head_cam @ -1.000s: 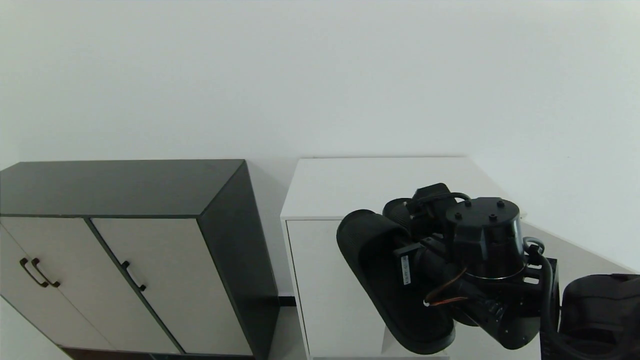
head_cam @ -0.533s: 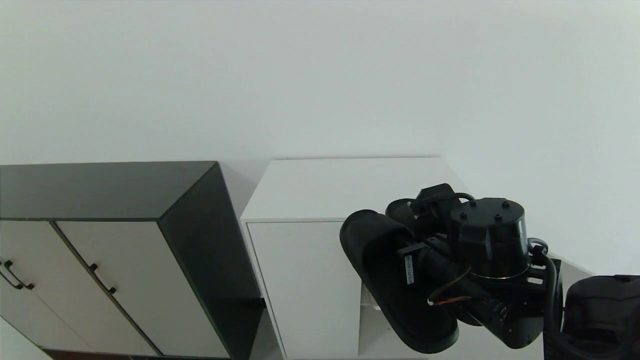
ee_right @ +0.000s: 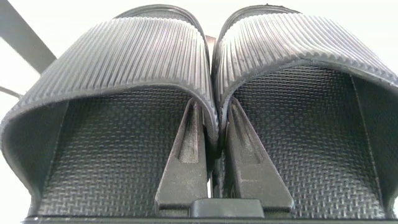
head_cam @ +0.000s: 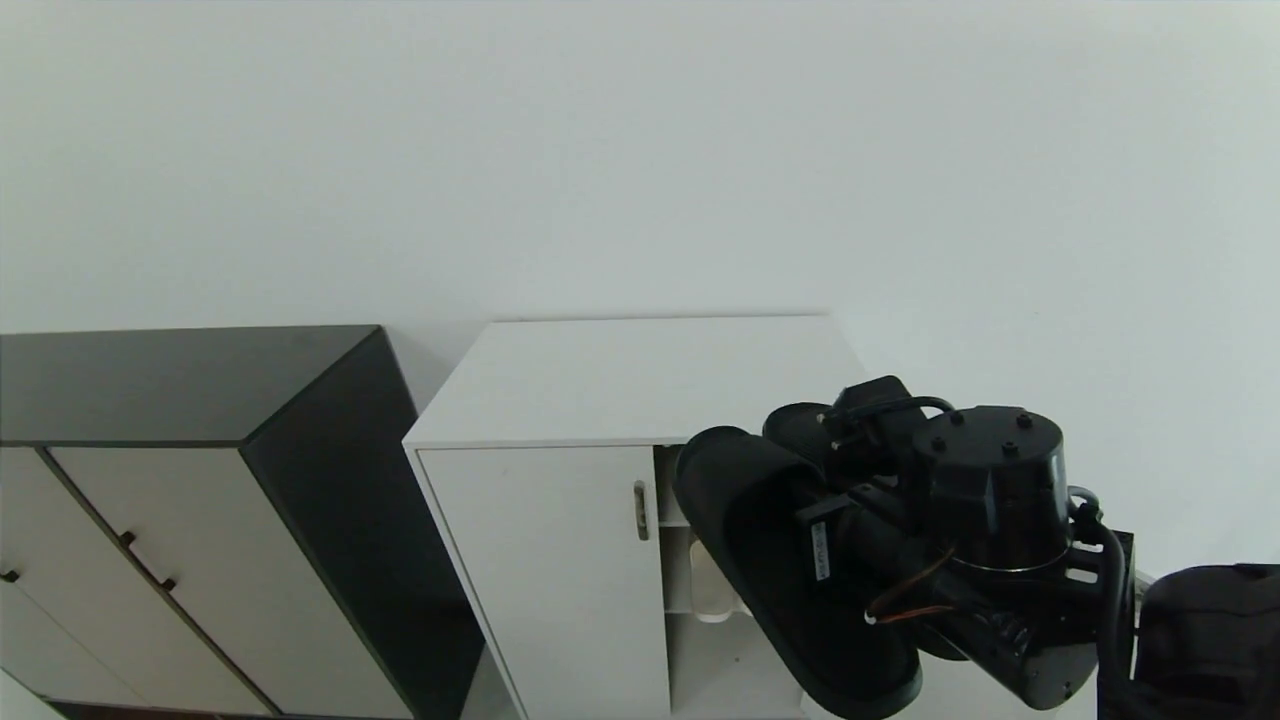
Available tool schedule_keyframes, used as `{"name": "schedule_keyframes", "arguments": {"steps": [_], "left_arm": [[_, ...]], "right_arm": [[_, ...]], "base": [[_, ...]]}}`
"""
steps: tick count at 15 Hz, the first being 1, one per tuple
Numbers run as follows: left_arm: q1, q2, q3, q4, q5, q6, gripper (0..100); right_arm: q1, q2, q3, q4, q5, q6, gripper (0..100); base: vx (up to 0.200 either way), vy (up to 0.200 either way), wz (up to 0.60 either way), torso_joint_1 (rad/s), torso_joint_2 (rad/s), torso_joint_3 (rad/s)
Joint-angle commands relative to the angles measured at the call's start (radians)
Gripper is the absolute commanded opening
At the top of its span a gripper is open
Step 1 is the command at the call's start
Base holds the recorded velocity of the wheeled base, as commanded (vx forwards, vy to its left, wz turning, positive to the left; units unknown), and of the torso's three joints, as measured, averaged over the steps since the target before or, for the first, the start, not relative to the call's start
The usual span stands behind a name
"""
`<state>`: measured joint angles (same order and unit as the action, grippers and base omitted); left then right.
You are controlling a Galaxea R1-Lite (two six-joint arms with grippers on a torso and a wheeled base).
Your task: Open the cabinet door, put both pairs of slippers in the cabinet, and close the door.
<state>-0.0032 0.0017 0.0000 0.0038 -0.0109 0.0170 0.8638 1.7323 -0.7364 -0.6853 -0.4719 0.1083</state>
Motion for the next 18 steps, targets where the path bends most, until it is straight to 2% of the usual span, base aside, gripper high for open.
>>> {"name": "schedule_keyframes", "arguments": {"steps": [1,12,18], "left_arm": [[0.000,0.000,0.000,-0.001,0.000,0.000,0],[0.000,0.000,0.000,-0.001,0.000,-0.002,0],[0.000,0.000,0.000,-0.001,0.000,-0.002,0]], "right_arm": [[0.000,0.003,0.022,-0.003,0.003,-0.016,0],[0.000,0.016,0.028,-0.045,0.010,-0.019,0],[0.001,0.021,0.040,-0.046,0.010,-0.032,0]], "base": [[0.000,0.000,0.00,0.000,0.00,0.000],[0.000,0.000,0.00,-0.004,0.01,0.005],[0.000,0.000,0.00,-0.206,0.48,0.268]]}}
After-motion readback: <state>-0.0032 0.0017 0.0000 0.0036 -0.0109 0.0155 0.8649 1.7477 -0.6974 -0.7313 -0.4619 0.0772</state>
